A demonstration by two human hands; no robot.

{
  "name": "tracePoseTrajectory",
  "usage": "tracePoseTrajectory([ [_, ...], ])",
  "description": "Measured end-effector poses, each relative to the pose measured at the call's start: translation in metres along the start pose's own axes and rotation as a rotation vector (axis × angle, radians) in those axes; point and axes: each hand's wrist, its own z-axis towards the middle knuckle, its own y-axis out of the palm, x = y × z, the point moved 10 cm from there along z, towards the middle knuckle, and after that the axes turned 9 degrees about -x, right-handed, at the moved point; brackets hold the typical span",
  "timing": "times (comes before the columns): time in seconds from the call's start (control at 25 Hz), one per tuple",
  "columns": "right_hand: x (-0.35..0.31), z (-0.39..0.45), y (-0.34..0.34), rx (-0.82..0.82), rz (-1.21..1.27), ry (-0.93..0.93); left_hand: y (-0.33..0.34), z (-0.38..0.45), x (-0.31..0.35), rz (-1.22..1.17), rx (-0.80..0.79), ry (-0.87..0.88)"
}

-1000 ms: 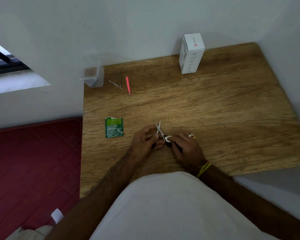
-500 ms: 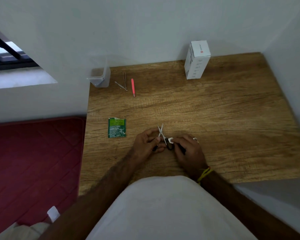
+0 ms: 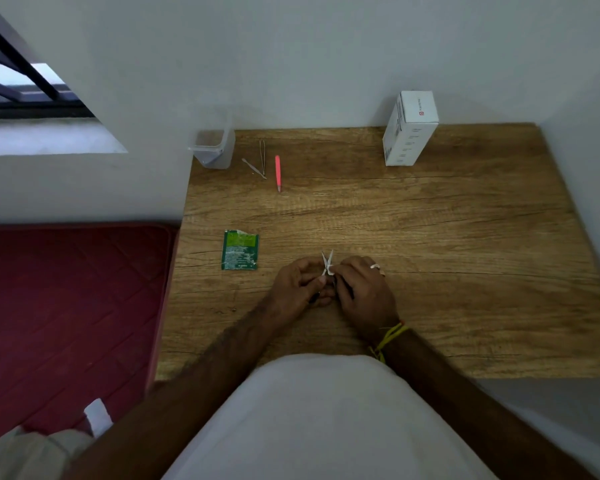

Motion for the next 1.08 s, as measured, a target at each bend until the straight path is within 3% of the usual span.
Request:
tracePoseTrajectory([
  [0.4, -0.017, -0.006, -0.001, -0.088, -0.199, -0.208, -0.001, 0.0, -0.001, 0.011, 0.008, -0.01],
  [0.64, -0.015, 0.0, 0.006, -0.145, -0.195, -0.201, 0.0, 0.0, -0.002, -0.01, 0.007, -0.029],
  [0.72, -0.008, -0.001, -0.003, -0.113, -0.103, -0.129, -0.001, -0.001, 0.0, -0.014, 0.006, -0.028],
  [0.88, 0.013, 0.011, -0.024, 0.129, 0.049, 0.137, -0.001, 0.0, -0.002, -0.015, 0.008, -0.037],
  [1.08, 0.001, 0.009, -0.002, 0.092, 0.005, -0.004, 0.002, 0.001, 0.002, 0.001, -0.013, -0.002],
])
